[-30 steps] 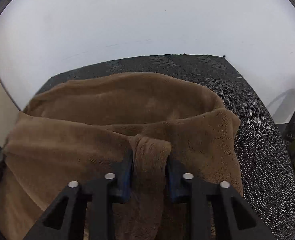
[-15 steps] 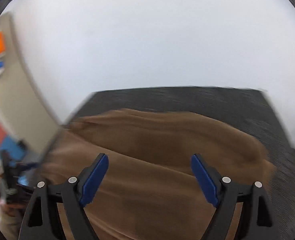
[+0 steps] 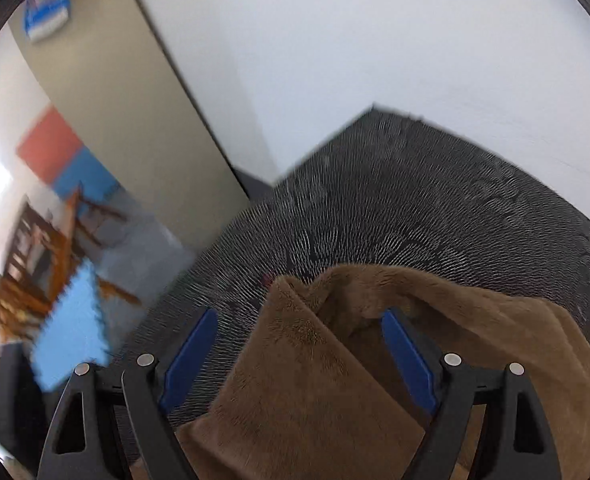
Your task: Fold clothes
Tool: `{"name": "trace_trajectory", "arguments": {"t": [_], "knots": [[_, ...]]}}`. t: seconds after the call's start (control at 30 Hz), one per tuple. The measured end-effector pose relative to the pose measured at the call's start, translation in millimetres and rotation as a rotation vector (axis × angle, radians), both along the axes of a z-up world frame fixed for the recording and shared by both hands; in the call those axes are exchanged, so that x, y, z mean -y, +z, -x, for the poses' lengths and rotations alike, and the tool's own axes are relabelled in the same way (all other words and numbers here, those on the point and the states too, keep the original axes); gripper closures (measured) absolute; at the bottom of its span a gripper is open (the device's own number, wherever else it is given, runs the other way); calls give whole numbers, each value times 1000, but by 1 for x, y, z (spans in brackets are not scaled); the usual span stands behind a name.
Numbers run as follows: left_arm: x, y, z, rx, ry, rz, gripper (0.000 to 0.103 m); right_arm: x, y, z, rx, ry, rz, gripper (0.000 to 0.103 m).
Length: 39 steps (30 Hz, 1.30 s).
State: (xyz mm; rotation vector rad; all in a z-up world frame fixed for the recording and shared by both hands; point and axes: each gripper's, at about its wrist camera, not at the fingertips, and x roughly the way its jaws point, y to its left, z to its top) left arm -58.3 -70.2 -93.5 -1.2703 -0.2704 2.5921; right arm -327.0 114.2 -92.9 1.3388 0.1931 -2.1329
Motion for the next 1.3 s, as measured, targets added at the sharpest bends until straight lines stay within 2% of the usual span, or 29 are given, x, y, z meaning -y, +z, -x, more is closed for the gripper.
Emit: {"name": "trace_trajectory", "arguments": {"t": [0.07, 0.1, 0.13, 0.17, 0.2, 0.23, 0.27, 0.3, 0.4, 0.6, 0.73, 0.77, 0.8, 0.87, 0.9, 0.93, 1.07, 1.13, 1.2, 1.3], "knots": [[-1, 0, 1, -5, -3, -17, 5, 13, -15, 2, 26, 24, -63, 24], [-2, 0, 1, -7, -5, -25, 11, 17, -22, 3, 38, 37, -90, 35], [-3, 0, 0, -8, -3, -18, 14, 18, -27, 1, 35, 47, -113, 56], [-5, -1, 0, -9, -2, -10, 25, 19, -29, -2, 15, 55, -138, 66], [-6, -2, -1, -11, -2, -4, 44, 20, -30, -5, -3, 62, -151, 82], [-7, -2, -1, -4, -11, -9, 56, 19, -27, -8, -14, 69, -141, 88], [-9, -1, -2, 2, -20, -14, 78, 19, -23, -11, -31, 71, -132, 89], [-9, -1, -2, 4, -7, 2, 83, 18, -18, -12, -57, 62, -125, 90], [-2, 4, -7, -9, 27, -17, 86, 16, -5, -13, -127, 37, -103, 90], [4, 1, -12, 12, 62, -26, 86, 27, -14, -5, -156, 30, -97, 90], [8, 0, -14, 14, 67, -34, 86, 24, -25, 10, -76, 5, -45, 89], [9, -1, -13, 14, 64, -36, 86, 21, -25, 8, -68, 0, -37, 85], [10, -1, -12, 14, 63, -38, 85, 15, -20, 4, -77, 0, -30, 78], [11, -1, -10, 15, 61, -44, 84, -2, -5, -11, -125, -1, -4, 56], [12, 0, -12, 15, 59, -49, 83, -15, 5, -19, -157, -13, 13, 31], [12, 0, -14, 16, 58, -55, 83, -29, 15, -27, -186, -32, 31, 21], [14, 2, -14, 20, 49, -61, 82, -101, 49, -63, -252, -177, 94, 21], [14, 4, -16, 21, 50, -49, 78, -134, 51, -82, -267, -254, 73, 21], [16, 10, -23, 8, 75, -37, 60, -164, 48, -103, -277, -325, 41, 21], [23, 25, -29, -19, 107, -45, 48, -208, 44, -134, -292, -432, -8, 21]]}}
